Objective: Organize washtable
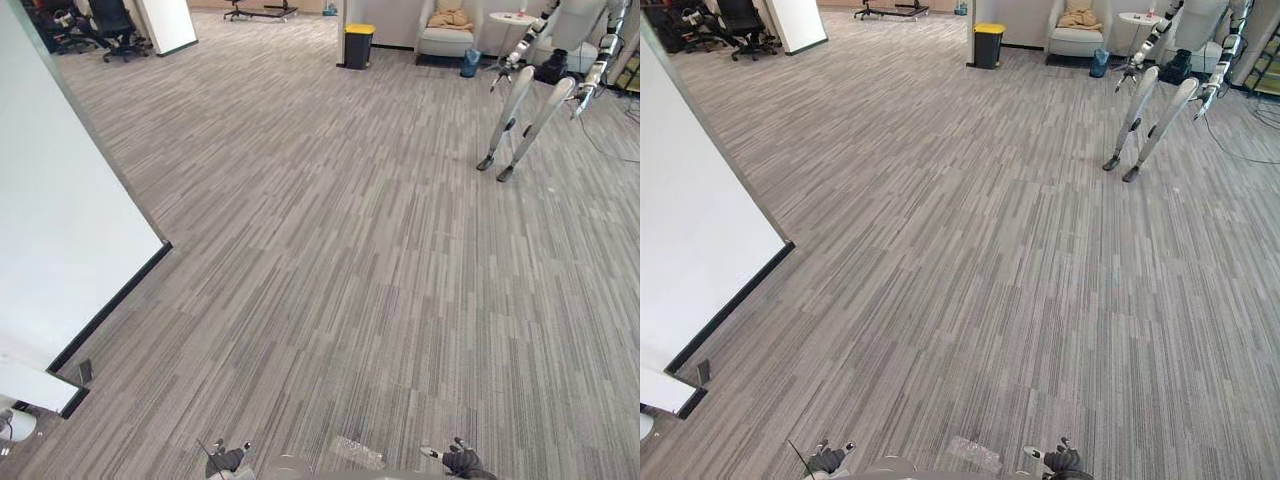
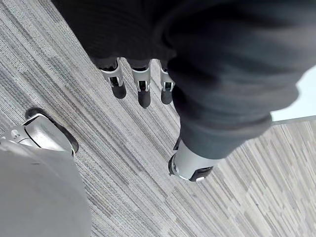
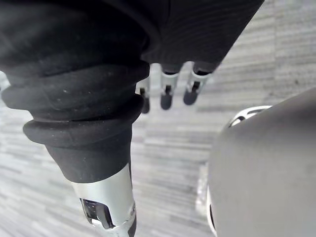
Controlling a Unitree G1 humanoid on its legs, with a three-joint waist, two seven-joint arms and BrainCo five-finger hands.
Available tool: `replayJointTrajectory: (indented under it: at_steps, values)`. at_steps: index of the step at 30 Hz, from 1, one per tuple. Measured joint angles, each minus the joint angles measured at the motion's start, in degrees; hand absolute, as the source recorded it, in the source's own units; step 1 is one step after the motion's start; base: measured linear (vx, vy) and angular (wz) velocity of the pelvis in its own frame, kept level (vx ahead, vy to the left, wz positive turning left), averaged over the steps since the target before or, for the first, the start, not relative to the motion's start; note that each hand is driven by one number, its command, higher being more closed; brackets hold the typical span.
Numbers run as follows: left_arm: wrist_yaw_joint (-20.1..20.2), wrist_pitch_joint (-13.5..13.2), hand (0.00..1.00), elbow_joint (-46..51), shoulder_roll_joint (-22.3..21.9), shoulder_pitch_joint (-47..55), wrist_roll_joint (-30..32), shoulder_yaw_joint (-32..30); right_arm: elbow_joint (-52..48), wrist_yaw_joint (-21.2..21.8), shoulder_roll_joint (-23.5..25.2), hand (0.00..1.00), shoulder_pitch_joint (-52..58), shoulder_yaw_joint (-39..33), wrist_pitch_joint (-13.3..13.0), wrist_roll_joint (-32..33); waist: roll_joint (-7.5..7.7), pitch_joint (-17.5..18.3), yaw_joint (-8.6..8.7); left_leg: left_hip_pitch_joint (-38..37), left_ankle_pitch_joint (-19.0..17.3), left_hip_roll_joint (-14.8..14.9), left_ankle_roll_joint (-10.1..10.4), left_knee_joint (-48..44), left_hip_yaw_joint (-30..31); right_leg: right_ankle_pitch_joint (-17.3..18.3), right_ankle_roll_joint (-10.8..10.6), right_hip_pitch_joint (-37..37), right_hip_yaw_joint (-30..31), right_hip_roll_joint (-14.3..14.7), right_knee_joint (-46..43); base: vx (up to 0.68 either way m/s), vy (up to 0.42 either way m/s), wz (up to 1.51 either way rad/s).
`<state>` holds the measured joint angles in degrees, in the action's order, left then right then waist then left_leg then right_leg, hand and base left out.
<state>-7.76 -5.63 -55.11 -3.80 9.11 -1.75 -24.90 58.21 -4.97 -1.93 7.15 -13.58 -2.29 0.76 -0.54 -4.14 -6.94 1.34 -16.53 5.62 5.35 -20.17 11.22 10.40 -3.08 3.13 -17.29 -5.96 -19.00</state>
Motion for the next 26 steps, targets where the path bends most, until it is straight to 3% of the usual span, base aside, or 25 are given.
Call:
replayJointTrajectory:
  at_steps: [7,11,18,26]
  values:
    - [0.2,-0.6,0.0,0.0,1.5,0.6,-0.5,0.9,0.0,-0.1,1.7,0.0,0.7,-1.8,-0.1,-0.8,1.45,1.2,0.24,0.1,2.3,-0.8,-1.2,3.2,-3.3,-5.6,-1.3,-0.9,2.1,-0.2,7.7,-0.05,0.071,-0.2]
    - [0.3,-1.3,0.0,0.0,3.4,1.1,-1.1,4.5,0.1,-0.1,2.6,0.0,1.4,-2.3,-0.2,-0.9,2.14,2.4,0.43,-0.7,4.0,-1.7,-1.7,6.1,-3.9,-9.2,-2.1,-2.6,2.6,-0.5,13.4,0.01,0.045,-0.05]
    - [2.9,-2.2,0.0,0.5,5.5,2.4,-2.8,11.5,1.3,0.1,2.4,0.0,1.5,-2.3,-1.4,-1.2,1.98,2.6,0.49,-3.2,5.2,-2.8,-2.5,8.8,-5.1,-11.5,-2.8,-5.2,3.5,-1.1,17.5,-0.02,0.029,-0.07]
    - [3.9,-2.3,0.0,0.4,6.8,3.4,-3.3,13.5,3.7,0.1,1.7,0.0,0.3,-2.2,-1.4,-1.3,2.55,2.5,0.56,-4.8,5.9,-4.2,-3.0,10.3,-4.8,-13.1,-3.2,-7.2,3.7,-1.2,20.4,0.0,0.003,0.0]
